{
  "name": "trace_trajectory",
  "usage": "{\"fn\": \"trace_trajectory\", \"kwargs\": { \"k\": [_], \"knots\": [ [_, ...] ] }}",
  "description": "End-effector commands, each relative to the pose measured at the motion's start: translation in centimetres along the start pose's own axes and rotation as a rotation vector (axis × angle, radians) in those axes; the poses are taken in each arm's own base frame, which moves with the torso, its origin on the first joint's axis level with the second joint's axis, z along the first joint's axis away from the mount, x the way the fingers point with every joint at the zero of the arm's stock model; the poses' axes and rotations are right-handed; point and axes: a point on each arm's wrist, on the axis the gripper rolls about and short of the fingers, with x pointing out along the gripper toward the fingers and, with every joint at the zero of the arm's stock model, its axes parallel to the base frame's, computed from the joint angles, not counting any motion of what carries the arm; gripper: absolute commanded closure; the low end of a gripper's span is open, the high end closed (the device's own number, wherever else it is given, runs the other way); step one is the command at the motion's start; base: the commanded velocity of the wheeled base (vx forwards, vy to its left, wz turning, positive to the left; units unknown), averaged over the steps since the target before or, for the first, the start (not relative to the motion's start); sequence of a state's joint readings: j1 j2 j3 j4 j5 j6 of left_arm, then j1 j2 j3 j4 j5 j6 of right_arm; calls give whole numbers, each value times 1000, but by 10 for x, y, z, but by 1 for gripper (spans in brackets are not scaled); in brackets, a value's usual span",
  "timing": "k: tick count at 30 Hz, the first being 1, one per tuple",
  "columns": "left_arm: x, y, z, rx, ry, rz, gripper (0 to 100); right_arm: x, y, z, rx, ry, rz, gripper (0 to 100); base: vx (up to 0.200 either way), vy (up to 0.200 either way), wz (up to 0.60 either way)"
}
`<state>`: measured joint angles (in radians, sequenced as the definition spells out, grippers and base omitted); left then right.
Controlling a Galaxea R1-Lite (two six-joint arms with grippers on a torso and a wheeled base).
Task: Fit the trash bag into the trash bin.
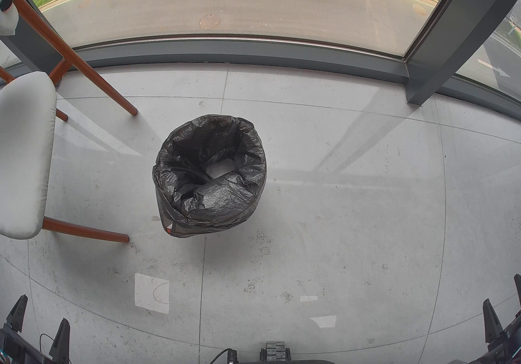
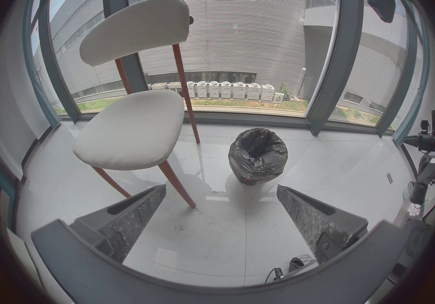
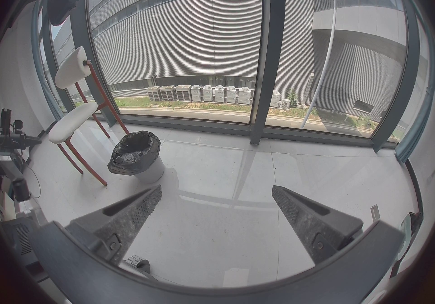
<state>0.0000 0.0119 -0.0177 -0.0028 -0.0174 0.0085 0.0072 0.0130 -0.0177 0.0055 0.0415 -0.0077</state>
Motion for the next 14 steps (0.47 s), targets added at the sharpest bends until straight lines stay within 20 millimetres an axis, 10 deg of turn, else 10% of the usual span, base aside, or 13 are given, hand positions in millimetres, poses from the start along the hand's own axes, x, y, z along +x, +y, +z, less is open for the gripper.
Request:
{"fn": "trace_trajectory", "kwargs": {
  "k": [1, 14],
  "knots": [
    [0, 0, -5, -13, 5, 11, 0, 0, 0, -4, 12, -2, -18, 0, 0, 0, 0],
    [0, 0, -5, -7, 9, 16, 0, 0, 0, -5, -9, 5, -9, 0, 0, 0, 0]
  ]
}}
